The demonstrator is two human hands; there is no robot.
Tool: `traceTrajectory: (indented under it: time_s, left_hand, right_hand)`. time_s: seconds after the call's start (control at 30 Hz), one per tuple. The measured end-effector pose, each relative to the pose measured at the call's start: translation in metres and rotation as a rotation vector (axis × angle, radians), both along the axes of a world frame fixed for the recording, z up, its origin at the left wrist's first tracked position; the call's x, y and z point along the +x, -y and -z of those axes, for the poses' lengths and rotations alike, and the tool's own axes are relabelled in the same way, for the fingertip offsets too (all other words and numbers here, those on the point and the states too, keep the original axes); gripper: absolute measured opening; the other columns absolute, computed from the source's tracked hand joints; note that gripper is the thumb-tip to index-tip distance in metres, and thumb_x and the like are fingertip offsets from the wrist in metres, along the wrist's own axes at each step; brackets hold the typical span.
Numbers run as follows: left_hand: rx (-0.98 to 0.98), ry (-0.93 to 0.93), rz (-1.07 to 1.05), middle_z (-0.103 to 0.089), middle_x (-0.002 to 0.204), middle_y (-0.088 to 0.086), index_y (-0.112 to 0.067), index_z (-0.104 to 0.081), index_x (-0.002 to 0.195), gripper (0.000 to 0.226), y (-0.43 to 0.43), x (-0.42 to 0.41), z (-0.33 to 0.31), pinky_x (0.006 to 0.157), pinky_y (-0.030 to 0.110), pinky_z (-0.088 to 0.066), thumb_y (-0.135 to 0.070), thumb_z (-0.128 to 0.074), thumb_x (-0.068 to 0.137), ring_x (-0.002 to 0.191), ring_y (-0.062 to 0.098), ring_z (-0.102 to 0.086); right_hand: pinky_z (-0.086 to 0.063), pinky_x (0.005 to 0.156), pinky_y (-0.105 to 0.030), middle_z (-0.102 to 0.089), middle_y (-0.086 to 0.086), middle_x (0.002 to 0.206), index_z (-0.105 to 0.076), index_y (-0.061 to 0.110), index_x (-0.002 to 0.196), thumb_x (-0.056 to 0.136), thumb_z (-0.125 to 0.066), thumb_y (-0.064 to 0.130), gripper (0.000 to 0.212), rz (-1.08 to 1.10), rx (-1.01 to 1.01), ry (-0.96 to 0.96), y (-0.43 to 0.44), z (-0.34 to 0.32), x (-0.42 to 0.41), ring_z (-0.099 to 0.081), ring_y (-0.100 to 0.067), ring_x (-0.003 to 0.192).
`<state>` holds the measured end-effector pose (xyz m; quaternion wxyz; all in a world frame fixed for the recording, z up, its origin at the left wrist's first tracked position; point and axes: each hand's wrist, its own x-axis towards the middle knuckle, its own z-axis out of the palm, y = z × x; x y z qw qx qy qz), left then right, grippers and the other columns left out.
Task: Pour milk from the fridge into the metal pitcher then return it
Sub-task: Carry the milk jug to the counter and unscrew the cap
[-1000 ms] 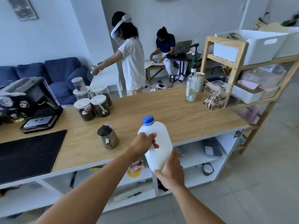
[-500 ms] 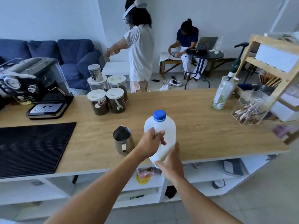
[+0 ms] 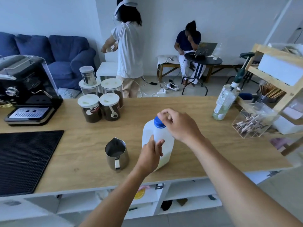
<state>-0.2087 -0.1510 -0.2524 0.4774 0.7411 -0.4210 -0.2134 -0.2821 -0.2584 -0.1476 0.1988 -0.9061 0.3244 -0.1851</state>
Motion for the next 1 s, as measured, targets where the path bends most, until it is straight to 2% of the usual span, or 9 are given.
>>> traceTrajectory:
  time_s: [0.1,0.17,0.33,0.43,0.5,0.6,0.67,0.83,1.0]
  left_hand:
    - [0.001,-0.019,-0.003,-0.060,0.068,0.003,-0.012,-0.048,0.095,0.029,0.002,-0.002,-0.001,0.060,0.012,-0.039,-0.035,-0.035,0.104,0.062,0.000,-0.055]
    - [-0.008,-0.011,0.011,-0.061,0.069,0.007,-0.020,-0.047,0.088,0.024,0.002,0.000,0.000,0.061,0.010,-0.039,-0.034,-0.036,0.104,0.062,0.000,-0.055]
    - [-0.012,0.039,0.029,-0.066,0.068,0.007,-0.018,-0.048,0.085,0.028,0.002,0.013,0.005,0.063,0.017,-0.042,-0.037,-0.037,0.103,0.064,0.010,-0.060]
    - [-0.008,0.052,0.040,-0.065,0.067,0.004,-0.015,-0.050,0.088,0.032,0.001,0.015,0.008,0.065,0.021,-0.044,-0.040,-0.036,0.103,0.064,0.012,-0.060]
    - [-0.011,0.059,0.028,-0.065,0.066,0.003,-0.016,-0.050,0.086,0.033,0.000,0.014,0.008,0.063,0.018,-0.043,-0.041,-0.036,0.102,0.065,0.011,-0.060]
    - [-0.013,0.069,0.022,-0.065,0.067,0.003,-0.018,-0.050,0.086,0.031,0.000,0.011,0.009,0.063,0.018,-0.043,-0.040,-0.037,0.103,0.066,0.010,-0.060]
    - [-0.026,0.058,0.032,-0.065,0.066,0.004,-0.017,-0.050,0.088,0.032,-0.001,0.010,0.009,0.065,0.022,-0.045,-0.042,-0.037,0.103,0.065,0.012,-0.061]
    - [-0.044,0.058,0.045,-0.064,0.065,0.004,-0.018,-0.048,0.086,0.031,0.003,0.012,0.014,0.065,0.023,-0.044,-0.041,-0.037,0.103,0.062,0.011,-0.058]
    - [-0.064,0.065,0.033,-0.061,0.065,0.003,-0.016,-0.048,0.085,0.031,0.002,0.013,0.014,0.066,0.022,-0.043,-0.039,-0.037,0.103,0.065,0.013,-0.059]
  right_hand:
    - [-0.040,0.064,-0.034,-0.066,0.001,0.088,-0.057,0.020,0.099,0.088,-0.040,0.068,0.052,0.005,-0.369,-0.307,-0.004,-0.016,0.017,-0.063,-0.027,0.082]
    - [-0.033,0.062,-0.033,-0.066,-0.004,0.093,-0.056,0.015,0.100,0.090,-0.040,0.064,0.053,0.009,-0.453,-0.424,-0.004,-0.018,0.026,-0.063,-0.028,0.085]
    - [-0.035,0.065,-0.033,-0.063,-0.006,0.102,-0.057,0.013,0.107,0.096,-0.043,0.047,0.039,-0.150,-0.429,-0.429,0.000,-0.019,0.025,-0.053,-0.027,0.083]
    - [-0.038,0.069,-0.032,-0.051,0.004,0.118,-0.045,0.033,0.134,0.096,-0.046,0.042,0.038,-0.271,-0.221,-0.464,0.010,-0.025,0.013,-0.048,-0.017,0.087]
    - [-0.038,0.072,-0.032,-0.043,0.010,0.127,-0.038,0.041,0.141,0.093,-0.048,0.052,0.050,-0.287,-0.134,-0.465,0.011,-0.028,0.011,-0.044,-0.011,0.093]
    - [-0.038,0.075,-0.032,-0.045,0.007,0.121,-0.046,0.038,0.137,0.086,-0.049,0.064,0.057,-0.227,-0.218,-0.421,0.009,-0.029,0.014,-0.046,-0.013,0.106]
    - [-0.042,0.077,-0.033,-0.047,0.004,0.115,-0.053,0.032,0.133,0.091,-0.055,0.049,0.046,-0.242,-0.275,-0.392,0.008,-0.027,0.016,-0.046,-0.015,0.113]
    - [-0.044,0.094,-0.034,-0.046,0.011,0.112,-0.059,0.030,0.118,0.083,-0.062,0.014,0.038,-0.391,-0.098,-0.236,0.023,-0.018,0.012,-0.040,-0.010,0.114]
    - [-0.049,0.084,-0.024,-0.052,0.004,0.107,-0.057,0.019,0.109,0.075,-0.072,0.010,0.038,-0.262,0.020,0.222,0.042,-0.013,-0.012,-0.056,-0.012,0.092]
